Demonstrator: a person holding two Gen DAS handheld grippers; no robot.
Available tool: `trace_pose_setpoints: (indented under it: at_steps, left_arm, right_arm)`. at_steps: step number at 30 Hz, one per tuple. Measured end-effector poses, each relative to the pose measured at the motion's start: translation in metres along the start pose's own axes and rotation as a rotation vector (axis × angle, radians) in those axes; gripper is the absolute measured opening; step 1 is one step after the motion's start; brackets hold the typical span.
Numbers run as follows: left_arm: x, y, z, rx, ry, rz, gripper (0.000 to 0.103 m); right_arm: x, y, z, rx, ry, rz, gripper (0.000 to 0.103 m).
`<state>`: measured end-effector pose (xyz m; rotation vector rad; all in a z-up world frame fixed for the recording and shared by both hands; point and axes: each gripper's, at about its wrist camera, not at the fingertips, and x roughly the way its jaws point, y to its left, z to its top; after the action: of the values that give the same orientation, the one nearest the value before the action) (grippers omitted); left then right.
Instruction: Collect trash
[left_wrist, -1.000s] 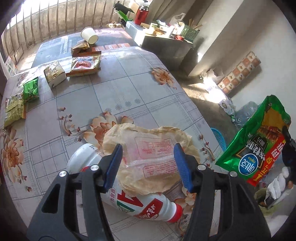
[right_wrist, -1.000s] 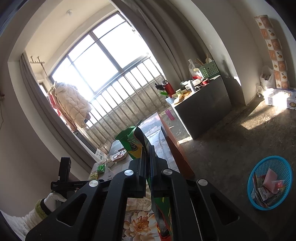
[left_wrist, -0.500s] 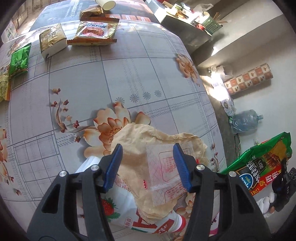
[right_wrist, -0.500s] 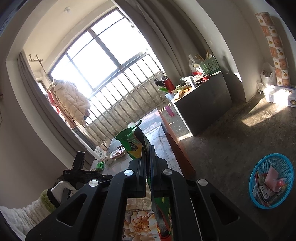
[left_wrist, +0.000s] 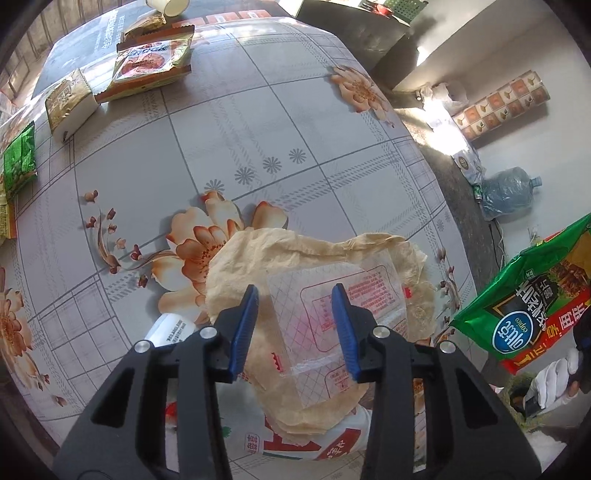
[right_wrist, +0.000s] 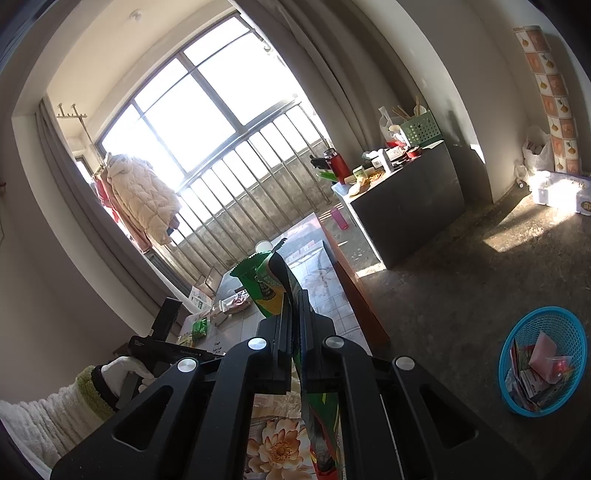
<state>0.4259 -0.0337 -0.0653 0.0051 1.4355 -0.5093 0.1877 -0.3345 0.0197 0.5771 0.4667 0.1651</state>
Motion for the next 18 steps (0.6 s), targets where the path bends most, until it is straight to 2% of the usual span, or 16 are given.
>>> trace_pose_setpoints:
  at_steps: [3,5,9,12,18]
  left_arm:
    - [-0.001,-0.006,-0.001,0.037,-0.020,0.032,0.021]
    - [-0.009,-0.010,-0.004,0.052,-0.054,0.033,0.016]
    - [-0.045,-0.024,-0.015,0.098,-0.171,0.055,0.009]
    - [-0.080,-0.046,-0.029,0.181,-0.280,0.122,0.007]
    - [-0.136,-0.101,-0.056,0.380,-0.475,0.317,0.007]
  right_arm:
    - [0.001,0.001,0.001,-0.002,0.001,-0.001,0.004]
    - [0.001,0.001,0.001,-0.001,0.001,0.000,0.004]
    - [-0.001,0.003,0.004,-0.008,-0.009,0.001,0.004]
    - [-0.010,0.004,0.007,-0.017,-0.032,0.002,0.003]
    - [-0.044,-0.004,0.016,-0.005,-0.107,-0.001,0.004]
